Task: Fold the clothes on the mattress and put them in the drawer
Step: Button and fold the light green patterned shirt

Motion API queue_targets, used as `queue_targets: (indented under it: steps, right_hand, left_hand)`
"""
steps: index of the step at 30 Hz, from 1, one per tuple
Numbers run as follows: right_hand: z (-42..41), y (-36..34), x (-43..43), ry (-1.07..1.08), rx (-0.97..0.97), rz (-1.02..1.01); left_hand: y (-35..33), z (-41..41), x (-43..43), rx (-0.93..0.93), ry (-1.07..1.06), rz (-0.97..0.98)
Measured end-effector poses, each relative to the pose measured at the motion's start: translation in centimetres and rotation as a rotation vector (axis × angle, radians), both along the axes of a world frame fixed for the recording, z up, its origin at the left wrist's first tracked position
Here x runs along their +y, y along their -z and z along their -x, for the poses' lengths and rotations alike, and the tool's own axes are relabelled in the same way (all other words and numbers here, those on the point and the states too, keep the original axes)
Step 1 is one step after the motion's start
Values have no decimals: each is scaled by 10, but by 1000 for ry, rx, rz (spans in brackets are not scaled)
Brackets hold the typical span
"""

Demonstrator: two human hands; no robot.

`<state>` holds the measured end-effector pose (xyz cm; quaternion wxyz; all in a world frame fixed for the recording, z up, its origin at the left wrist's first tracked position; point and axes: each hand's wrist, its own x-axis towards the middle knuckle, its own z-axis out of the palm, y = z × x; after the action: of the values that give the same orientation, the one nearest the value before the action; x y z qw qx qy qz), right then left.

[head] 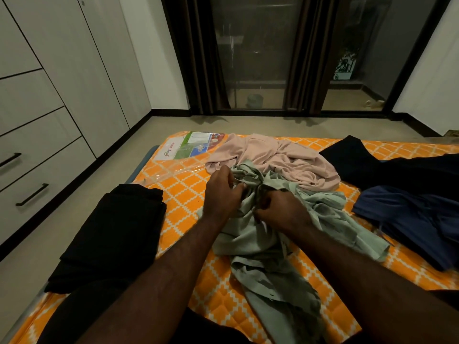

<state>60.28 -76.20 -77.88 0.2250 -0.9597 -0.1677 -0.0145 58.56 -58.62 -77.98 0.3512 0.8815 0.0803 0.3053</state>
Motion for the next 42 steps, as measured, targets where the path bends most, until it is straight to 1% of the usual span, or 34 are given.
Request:
queue_targets:
  steps: [2, 5, 7, 9, 11, 14, 16, 20, 22, 24, 27, 29, 31, 35, 37, 39, 40, 42]
  right_hand:
    - [2, 4, -1, -3, -62, 73]
    - [1, 1, -1, 13, -67, 56]
    - [0, -5, 1, 32, -36, -46]
    - [-2, -11, 3, 85, -37, -238]
    - [-4, -18, 4, 162, -79, -437]
    - [-5, -30, 3, 213, -157, -615]
    - [-7, -33, 0, 210, -192, -662]
    - [-7, -28, -3, 97, -208, -625]
    - [-4, -27, -2, 17, -198, -586]
    - [-2, -26, 1, -69, -201, -500]
    - [2, -26, 6, -170, -165, -296]
    - [5, -27, 7, -207, -112, -177]
    - [8, -28, 7, -265, -72, -47]
    - [14, -26, 12, -382, -151, 299]
    - [15, -22, 15, -400, -139, 427]
    - [15, -20, 15, -385, -90, 491]
    - [15, -20, 14, -351, -70, 496]
    - [14, -19, 8, -242, -90, 491]
  left_hand:
    - [2, 0, 1, 9, 38, -52]
    - [4, 0, 0, 27, 136, -72]
    - [8, -1, 0, 78, 189, -47]
    - [10, -2, 1, 127, 215, 4]
    - [9, -3, 1, 140, 208, 18]
    - [4, -3, -2, 156, 154, 25]
    - [2, -4, -2, 109, 99, 23]
    - [2, -8, 4, 114, 77, -10]
    - [3, -9, 10, 126, 60, 7]
    - [3, -9, 15, 112, 58, -18]
    - [5, -12, 25, 70, 99, -127]
    - [8, -14, 29, 78, 97, -192]
    - [10, -16, 31, 102, 81, -209]
    - [4, -18, 29, 33, 83, -228]
    - [-3, -16, 23, -23, 100, -223]
    - [-13, -12, 15, -71, 142, -238]
    - [-16, -10, 11, -100, 175, -283]
    - [-20, -6, 6, -174, 236, -444]
